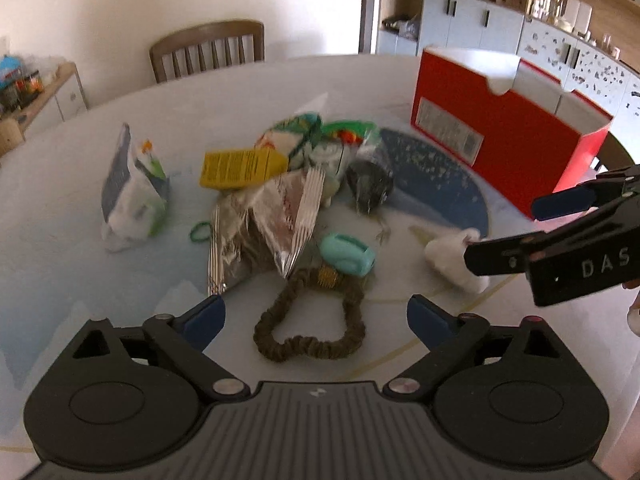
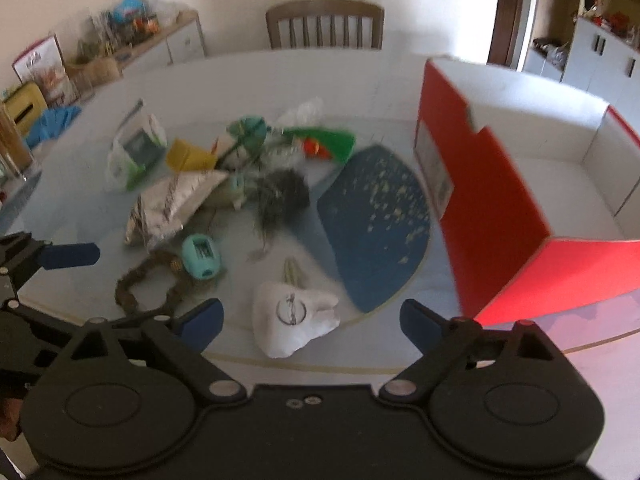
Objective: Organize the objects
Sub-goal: 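Move both tools over the pile toward the tooth plush and bracelet, then grasp the white tooth plush with the right tool while the left grasps the brown bracelet, then carry both items into the shoebox and open both tools to release them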
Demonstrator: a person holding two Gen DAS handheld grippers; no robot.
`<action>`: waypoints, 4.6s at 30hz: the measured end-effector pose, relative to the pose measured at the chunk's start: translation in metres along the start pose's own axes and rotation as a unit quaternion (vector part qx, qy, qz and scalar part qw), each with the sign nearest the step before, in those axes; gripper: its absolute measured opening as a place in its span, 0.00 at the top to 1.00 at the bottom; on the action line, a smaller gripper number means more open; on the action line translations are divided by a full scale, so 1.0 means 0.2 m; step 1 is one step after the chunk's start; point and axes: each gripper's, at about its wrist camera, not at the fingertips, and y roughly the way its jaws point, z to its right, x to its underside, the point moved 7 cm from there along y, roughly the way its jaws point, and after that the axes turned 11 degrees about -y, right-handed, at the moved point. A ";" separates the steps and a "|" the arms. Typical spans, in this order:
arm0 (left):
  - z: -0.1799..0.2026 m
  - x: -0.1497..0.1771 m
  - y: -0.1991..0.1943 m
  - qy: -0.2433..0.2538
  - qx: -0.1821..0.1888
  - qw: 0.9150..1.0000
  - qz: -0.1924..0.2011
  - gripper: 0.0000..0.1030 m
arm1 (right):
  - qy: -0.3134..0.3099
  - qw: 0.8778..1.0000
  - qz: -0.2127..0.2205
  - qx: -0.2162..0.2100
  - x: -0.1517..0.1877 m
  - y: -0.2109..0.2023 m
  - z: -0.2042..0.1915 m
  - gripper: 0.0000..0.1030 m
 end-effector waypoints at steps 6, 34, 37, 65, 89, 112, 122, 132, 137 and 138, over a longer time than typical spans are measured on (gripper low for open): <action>-0.03 0.02 0.08 0.001 0.002 1.000 -0.020 0.12 | -0.005 1.000 -0.024 -0.003 0.00 0.10 -0.02 0.15; -0.03 0.00 0.00 0.026 0.023 0.999 -0.020 0.84 | -0.005 0.999 -0.031 -0.018 -0.02 0.07 -0.08 0.54; -0.02 -0.01 -0.04 0.022 0.029 0.999 -0.017 0.84 | -0.002 1.000 -0.024 -0.015 -0.02 0.01 -0.07 0.54; 0.48 -0.43 -0.40 0.045 0.089 0.993 0.066 0.84 | 0.007 0.996 0.077 0.031 -0.21 -0.59 0.30 0.54; 1.25 -0.70 -0.03 0.048 0.048 0.997 0.048 0.84 | -0.022 0.997 0.071 0.018 -0.13 -0.51 1.08 0.54; 1.48 -0.82 0.56 0.088 -0.015 0.994 -0.067 0.84 | -0.063 0.998 -0.020 0.012 -0.09 -0.08 1.40 0.54; 1.51 -0.79 0.79 0.107 -0.031 0.984 -0.140 0.84 | -0.083 0.993 -0.086 0.004 -0.07 0.07 1.43 0.54; 1.51 -0.73 0.93 0.124 -0.045 0.971 -0.201 0.84 | -0.091 0.986 -0.139 -0.012 -0.04 0.15 1.41 0.53; 1.47 -0.74 0.95 0.113 -0.046 0.970 -0.212 0.84 | -0.096 0.985 -0.145 -0.017 -0.02 0.17 1.38 0.50; 1.47 -0.74 0.95 0.111 -0.045 0.970 -0.213 0.84 | -0.096 0.985 -0.144 -0.018 -0.01 0.16 1.38 0.50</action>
